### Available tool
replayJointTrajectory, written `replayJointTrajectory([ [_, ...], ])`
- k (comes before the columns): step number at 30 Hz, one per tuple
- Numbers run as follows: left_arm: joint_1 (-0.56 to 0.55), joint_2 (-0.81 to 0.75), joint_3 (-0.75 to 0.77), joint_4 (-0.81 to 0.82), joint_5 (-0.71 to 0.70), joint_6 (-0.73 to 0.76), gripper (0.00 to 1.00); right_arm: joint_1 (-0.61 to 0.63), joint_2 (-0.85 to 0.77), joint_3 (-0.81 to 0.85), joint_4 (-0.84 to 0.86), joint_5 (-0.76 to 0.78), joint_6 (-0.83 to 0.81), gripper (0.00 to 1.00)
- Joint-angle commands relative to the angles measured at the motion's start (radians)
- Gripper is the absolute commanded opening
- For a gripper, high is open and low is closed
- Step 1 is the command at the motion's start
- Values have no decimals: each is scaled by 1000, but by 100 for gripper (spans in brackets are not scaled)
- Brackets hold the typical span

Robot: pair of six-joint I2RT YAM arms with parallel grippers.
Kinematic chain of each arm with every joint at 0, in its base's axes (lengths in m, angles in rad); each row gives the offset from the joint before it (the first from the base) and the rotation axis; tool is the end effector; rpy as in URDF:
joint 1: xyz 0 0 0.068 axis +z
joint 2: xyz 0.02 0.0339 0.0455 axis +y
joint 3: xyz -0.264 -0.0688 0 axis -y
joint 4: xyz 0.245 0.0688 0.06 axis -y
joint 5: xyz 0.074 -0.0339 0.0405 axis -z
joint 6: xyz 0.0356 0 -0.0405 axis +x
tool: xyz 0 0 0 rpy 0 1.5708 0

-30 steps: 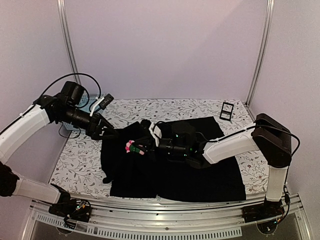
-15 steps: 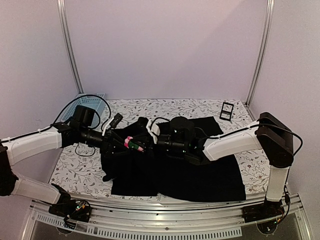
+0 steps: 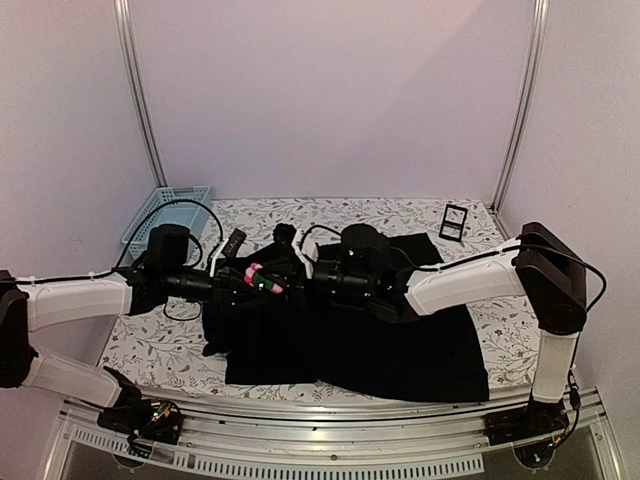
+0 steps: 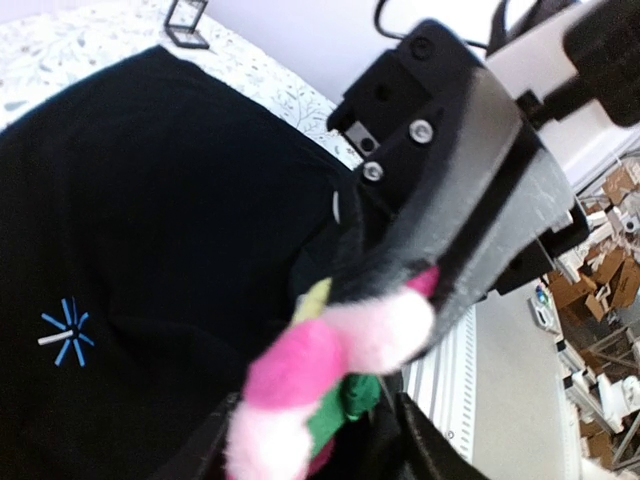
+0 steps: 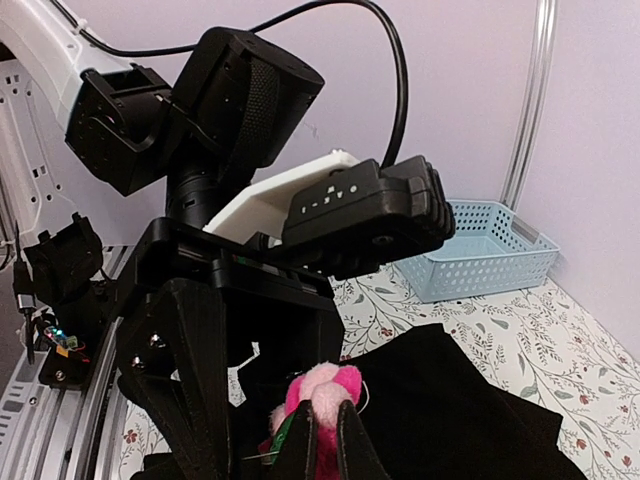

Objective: Pin the brooch onto the clothing
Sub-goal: Pin the flattened clothing at the center of the board.

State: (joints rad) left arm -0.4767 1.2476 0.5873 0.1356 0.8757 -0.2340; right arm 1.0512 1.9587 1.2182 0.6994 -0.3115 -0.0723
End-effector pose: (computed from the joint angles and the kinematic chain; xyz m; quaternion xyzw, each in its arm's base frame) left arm 0.2098 -0.1391 0.2125 0.3052 0.7532 -0.5018 0.2963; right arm 0.2135 0.3951 0.2324 -0.4706 0.5460 0.4204 0.5511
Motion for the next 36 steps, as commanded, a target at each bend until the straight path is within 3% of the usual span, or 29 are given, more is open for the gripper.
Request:
replayJointTrajectory([
  [1,-5,-8,-27,129,0,-59,41,-5,-2,23,30,-34,17,0],
  [5,-8,-8,-28,169,10,-84,24,-8,3,16,42,-43,25,0],
  [13,-26,-11,-44,222,-21,-142,0,-18,24,12,92,-85,49,0],
  [19,-36,-19,-44,238,-41,-167,0,-29,40,-7,112,-116,67,0],
  [31,-34,-22,-44,177,-138,-221,0,-58,45,-17,141,-154,168,41],
  [36,-35,-35,-53,210,-127,-198,0,-69,42,-29,141,-193,185,68],
])
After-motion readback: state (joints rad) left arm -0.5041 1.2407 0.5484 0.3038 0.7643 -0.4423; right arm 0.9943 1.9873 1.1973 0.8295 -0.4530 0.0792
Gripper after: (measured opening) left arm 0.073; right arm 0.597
